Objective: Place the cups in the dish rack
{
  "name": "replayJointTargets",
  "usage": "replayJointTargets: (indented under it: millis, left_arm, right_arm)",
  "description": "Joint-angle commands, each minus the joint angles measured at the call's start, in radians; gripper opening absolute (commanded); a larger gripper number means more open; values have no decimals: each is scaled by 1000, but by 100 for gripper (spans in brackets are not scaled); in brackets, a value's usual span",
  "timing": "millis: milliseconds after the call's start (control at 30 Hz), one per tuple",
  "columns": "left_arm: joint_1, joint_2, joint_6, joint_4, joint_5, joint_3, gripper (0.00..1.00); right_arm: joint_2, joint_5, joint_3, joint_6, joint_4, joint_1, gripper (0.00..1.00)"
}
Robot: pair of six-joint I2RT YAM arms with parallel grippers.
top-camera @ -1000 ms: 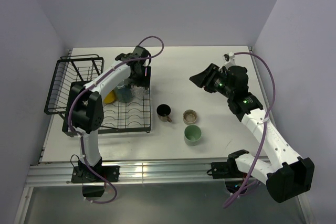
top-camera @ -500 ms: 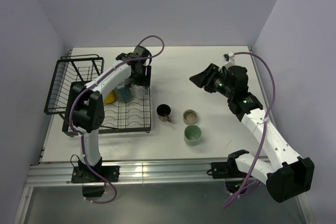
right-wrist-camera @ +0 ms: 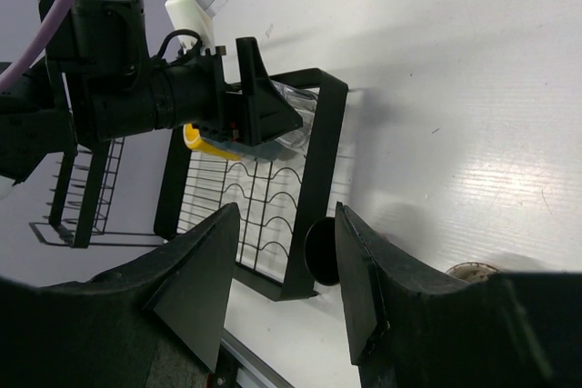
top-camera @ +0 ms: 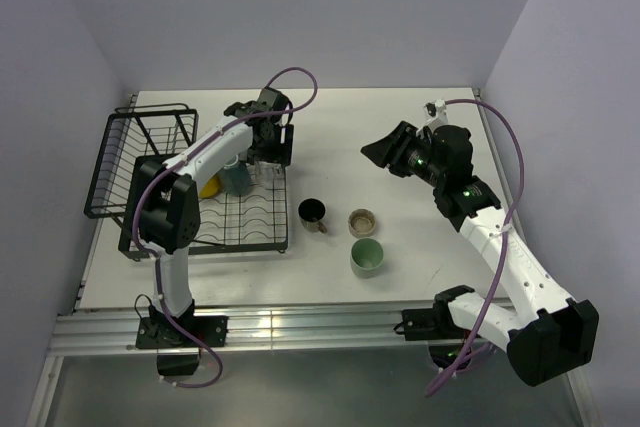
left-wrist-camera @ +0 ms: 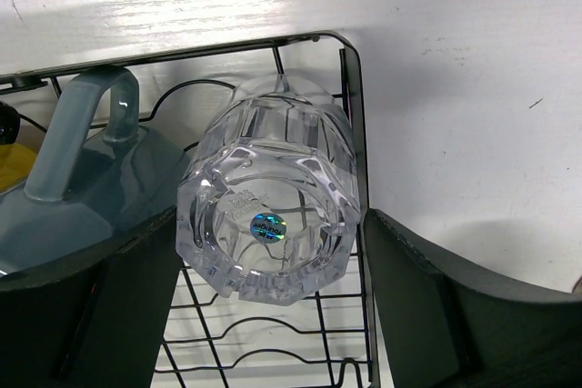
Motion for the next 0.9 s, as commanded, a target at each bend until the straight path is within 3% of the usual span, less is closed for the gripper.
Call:
replayJointTargets:
  millis: [0,200,567,733,867]
  left_arm:
    - [-4,-7,10,26,-29,22,84]
    - [-13,-26,9,33,-64,39,84]
    - [-48,-59,24,-48,-142,203,84]
    - [-86,-131,16,-79,-170,265,84]
    - [-117,-244,-7,-45,-158,227,84]
  right_arm:
    - [1,11,5,-19,15,-6,54]
    - [-2,15,9,-26,9,-6,54]
    - [-2,31,17,-38,-11,-5,54]
    - [-12,55,23,-56,-45,4,54]
    - [-22,135,46,-96,-120,99,54]
